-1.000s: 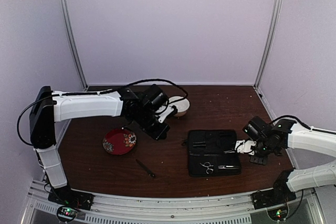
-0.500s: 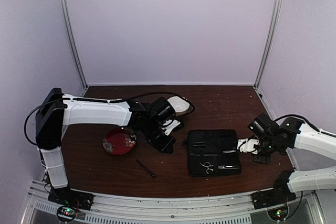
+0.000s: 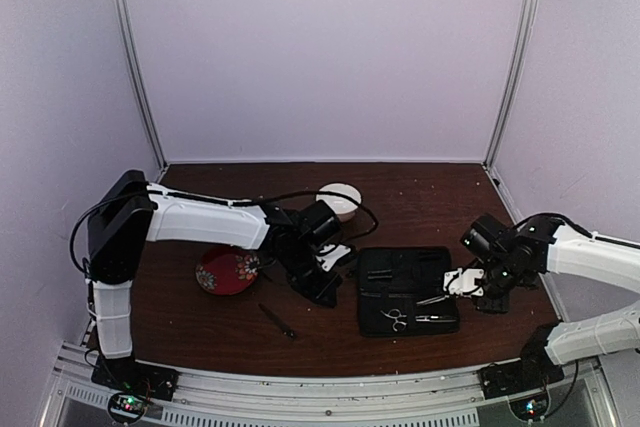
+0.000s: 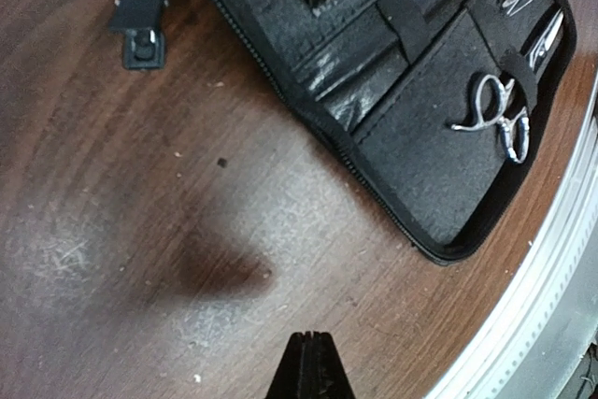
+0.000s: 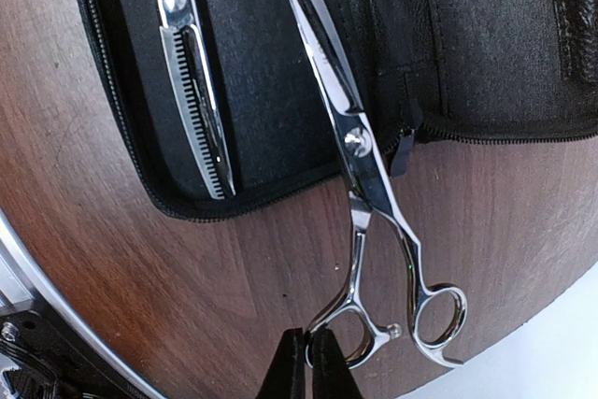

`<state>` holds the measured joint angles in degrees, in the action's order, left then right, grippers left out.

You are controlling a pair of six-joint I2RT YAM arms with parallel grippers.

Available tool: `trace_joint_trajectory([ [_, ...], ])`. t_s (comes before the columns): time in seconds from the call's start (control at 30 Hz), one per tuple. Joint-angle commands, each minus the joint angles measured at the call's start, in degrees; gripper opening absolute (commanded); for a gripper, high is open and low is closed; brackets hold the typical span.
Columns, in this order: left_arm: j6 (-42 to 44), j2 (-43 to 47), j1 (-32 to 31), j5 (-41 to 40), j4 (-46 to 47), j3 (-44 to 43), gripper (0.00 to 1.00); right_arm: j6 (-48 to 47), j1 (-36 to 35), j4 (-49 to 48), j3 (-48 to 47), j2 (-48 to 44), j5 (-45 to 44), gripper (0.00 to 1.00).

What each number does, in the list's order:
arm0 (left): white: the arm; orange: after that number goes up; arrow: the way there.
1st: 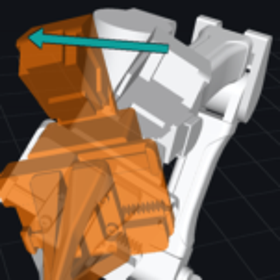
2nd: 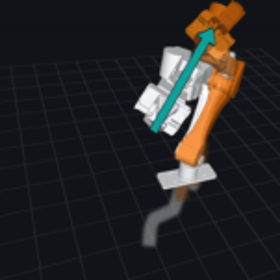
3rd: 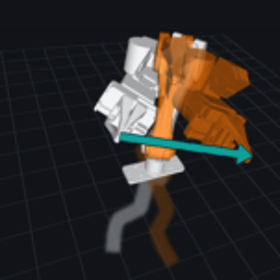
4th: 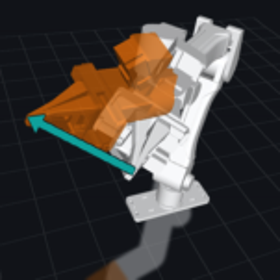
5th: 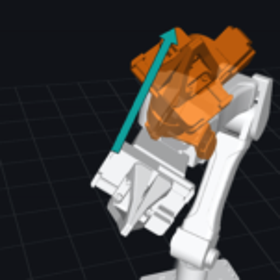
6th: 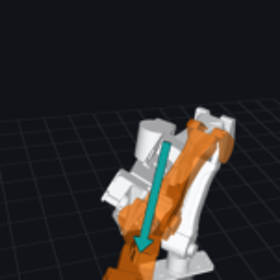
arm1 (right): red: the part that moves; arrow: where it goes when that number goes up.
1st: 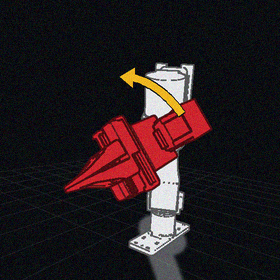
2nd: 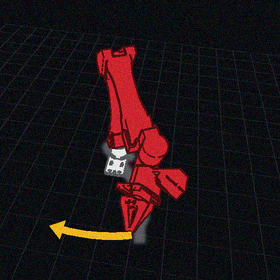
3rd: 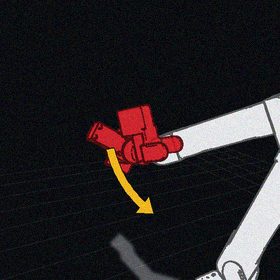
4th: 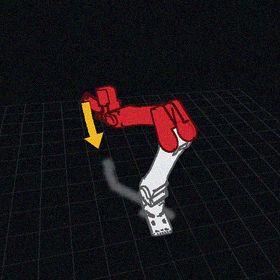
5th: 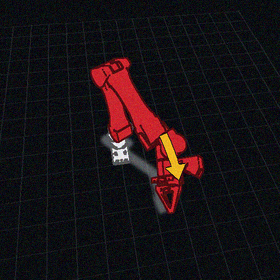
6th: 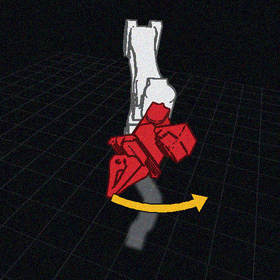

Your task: Sort the hair-cutting tools

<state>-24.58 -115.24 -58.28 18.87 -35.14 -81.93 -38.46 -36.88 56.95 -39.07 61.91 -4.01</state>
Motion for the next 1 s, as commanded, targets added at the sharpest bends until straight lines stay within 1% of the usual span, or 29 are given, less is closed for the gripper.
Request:
trace_joint_trajectory([
  [0.0, -0.56, -1.58, -0.34, 2.25, 2.25, -1.21, 0.0, 0.17, -0.46, -1.9, -1.65, 1.07, 1.2, 0.0],
  [0.33, -0.3, -4.25, -0.34, 4.33, 2.28, -3.22, 0.0, 1.54, -2.06, -5.39, -1.23, 4.47, 1.93, 0.0],
  [0.53, -0.55, -6.53, -0.34, 7.97, 2.27, -5.54, 0.0, 2.52, -3.26, -7.96, -0.48, 6.29, 2.68, 0.0],
  [0.83, -0.64, -9.05, -0.34, 9.49, 2.31, -7.04, 0.0, 3.67, -5.36, -10.87, -0.04, 11.53, 4.86, 0.0],
  [0.97, -0.75, -9.12, -0.34, 9.95, 1.42, -8.26, 0.0, 4.63, -5.77, -11.49, -1.77, 14.27, 6.37, 0.0],
])
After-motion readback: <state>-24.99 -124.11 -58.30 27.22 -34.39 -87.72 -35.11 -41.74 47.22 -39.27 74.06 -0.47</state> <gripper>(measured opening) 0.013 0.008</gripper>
